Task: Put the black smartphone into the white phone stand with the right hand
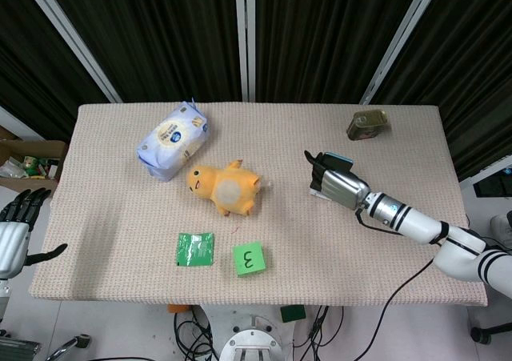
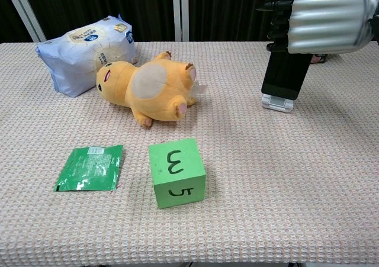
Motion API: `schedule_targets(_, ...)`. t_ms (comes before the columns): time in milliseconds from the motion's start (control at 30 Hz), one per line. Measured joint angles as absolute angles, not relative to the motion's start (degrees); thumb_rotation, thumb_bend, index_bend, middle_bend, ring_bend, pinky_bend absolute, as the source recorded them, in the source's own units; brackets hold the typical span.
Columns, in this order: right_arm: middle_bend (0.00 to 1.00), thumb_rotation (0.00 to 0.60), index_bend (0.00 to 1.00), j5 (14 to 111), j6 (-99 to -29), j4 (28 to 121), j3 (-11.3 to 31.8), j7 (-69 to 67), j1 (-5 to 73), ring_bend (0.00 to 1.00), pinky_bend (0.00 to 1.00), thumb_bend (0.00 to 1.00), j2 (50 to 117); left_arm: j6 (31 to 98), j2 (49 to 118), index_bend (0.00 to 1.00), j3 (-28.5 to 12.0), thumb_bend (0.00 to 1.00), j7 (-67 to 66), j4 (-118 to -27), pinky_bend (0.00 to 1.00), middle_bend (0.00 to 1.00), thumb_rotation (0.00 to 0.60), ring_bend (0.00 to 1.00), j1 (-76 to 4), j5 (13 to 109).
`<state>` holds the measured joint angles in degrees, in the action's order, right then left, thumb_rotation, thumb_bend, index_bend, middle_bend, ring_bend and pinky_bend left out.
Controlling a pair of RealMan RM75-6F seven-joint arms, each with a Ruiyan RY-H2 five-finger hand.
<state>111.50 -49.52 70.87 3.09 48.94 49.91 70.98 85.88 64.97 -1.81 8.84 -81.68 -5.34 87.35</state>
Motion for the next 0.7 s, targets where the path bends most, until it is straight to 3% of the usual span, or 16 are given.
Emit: schedule_targets(700, 0.48, 0.600, 0.35, 110.1, -48.2, 71.6, 1.8, 50.1, 51.4, 0.53, 0.02, 0.63, 71.5, 85.3, 65.1, 0.09, -1.8, 0.00, 8.7, -81.5, 0.18, 0.08, 0.539, 0.05, -5.6, 87.4)
